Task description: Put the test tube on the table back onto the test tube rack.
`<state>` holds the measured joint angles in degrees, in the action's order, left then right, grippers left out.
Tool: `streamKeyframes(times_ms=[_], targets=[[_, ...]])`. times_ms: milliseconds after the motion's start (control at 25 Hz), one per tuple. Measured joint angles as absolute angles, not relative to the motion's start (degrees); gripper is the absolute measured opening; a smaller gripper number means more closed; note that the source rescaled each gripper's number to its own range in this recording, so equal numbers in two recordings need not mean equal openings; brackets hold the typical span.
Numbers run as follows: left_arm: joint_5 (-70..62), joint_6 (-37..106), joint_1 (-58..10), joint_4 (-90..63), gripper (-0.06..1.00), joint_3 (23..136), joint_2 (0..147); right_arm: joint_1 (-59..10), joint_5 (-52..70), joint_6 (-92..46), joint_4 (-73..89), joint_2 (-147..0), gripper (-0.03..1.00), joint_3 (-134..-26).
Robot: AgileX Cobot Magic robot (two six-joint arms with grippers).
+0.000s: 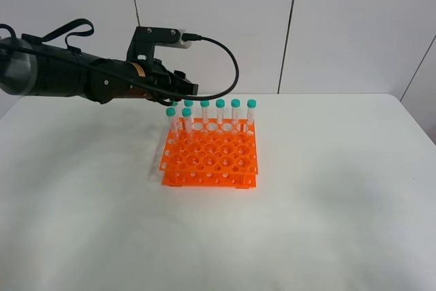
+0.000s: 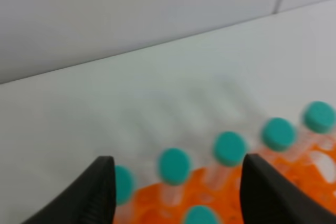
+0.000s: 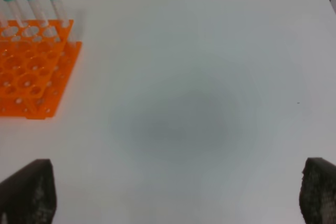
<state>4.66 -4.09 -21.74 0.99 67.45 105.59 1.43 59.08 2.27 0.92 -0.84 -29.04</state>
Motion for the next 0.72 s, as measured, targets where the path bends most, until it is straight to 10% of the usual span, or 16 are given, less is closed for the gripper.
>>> streamKeyframes(times_ms=[720], targets=[[-5.07, -4.04, -3.26, 1.04, 0.46, 58.66, 96.84, 1.43, 59.08, 2.27, 0.96, -0.84, 1.0, -29.04]])
